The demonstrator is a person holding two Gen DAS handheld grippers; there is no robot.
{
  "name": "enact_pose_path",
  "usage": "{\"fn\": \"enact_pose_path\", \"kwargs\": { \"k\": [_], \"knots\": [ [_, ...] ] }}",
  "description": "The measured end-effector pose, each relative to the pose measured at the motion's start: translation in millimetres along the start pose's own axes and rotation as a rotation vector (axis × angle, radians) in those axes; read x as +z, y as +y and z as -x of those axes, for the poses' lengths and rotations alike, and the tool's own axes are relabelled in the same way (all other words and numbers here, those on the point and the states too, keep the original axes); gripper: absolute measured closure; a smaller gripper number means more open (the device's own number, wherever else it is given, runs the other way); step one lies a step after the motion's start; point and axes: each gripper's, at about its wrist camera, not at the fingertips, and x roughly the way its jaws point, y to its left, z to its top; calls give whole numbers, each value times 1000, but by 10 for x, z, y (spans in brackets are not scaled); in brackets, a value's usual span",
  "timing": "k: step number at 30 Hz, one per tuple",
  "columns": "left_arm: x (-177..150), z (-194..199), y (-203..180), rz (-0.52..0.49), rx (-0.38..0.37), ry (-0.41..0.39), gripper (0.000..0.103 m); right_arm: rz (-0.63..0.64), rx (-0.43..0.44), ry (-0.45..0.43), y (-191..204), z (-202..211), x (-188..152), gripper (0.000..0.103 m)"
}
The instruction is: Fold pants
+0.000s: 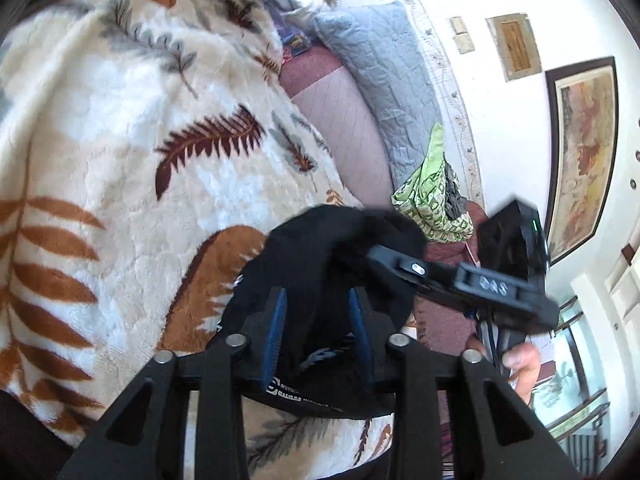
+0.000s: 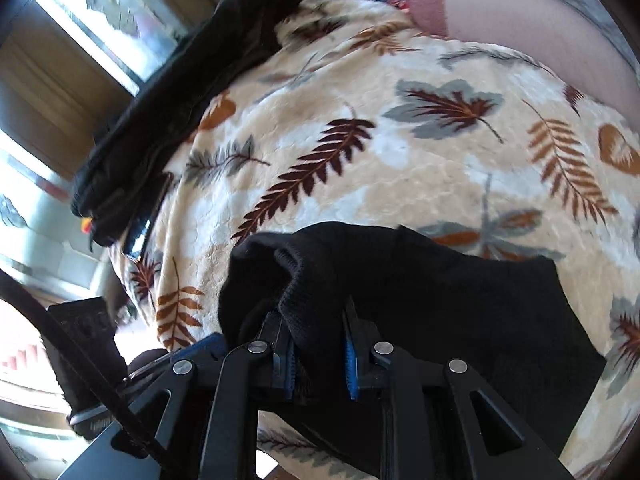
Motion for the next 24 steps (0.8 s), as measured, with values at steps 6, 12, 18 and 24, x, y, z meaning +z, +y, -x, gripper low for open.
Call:
{"fn": "enact_pose_path", "kwargs": {
  "k": [6, 12, 18, 24],
  "knots": [
    [-12, -140, -15, 2, -48, 55, 60, -119, 41, -78, -617, 351, -358, 83],
    [-17, -143, -69, 21, -263, 117, 58, -223, 128, -166, -1134, 632, -687, 83],
    [-66, -274, -132, -16, -146, 153, 48, -339, 176, -281, -1666, 951, -965, 83],
    [-109, -351, -199, -64, -92, 178, 48, -497, -35, -362, -2338, 1079, -1200, 59]
  ]
}}
